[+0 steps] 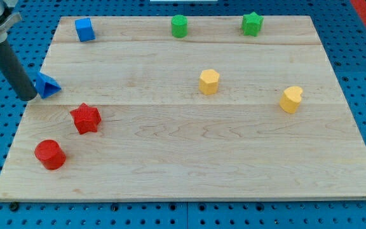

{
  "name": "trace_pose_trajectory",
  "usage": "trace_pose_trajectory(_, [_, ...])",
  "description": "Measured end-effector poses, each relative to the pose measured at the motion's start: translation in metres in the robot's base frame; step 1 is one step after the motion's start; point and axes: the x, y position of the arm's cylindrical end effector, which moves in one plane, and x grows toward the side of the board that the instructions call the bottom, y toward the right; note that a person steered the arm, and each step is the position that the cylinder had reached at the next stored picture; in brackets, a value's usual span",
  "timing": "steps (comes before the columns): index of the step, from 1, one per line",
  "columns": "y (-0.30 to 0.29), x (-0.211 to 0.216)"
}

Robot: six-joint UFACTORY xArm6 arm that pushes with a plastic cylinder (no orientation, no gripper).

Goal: Place the heart diagonal to the green circle

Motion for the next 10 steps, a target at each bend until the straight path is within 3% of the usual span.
trace_pose_trajectory(3, [0.08, 0.002])
trace_pose_trajectory(4, [0.175, 0.007])
trace_pose_trajectory(6, [0.365, 0.062])
trace_pose_trajectory(7, [0.449, 0.046])
trace_pose_trajectory(8, [0.492, 0.023])
trace_pose_trajectory(9, [0.498, 0.019])
trace_pose_trajectory(10, [0.502, 0.048])
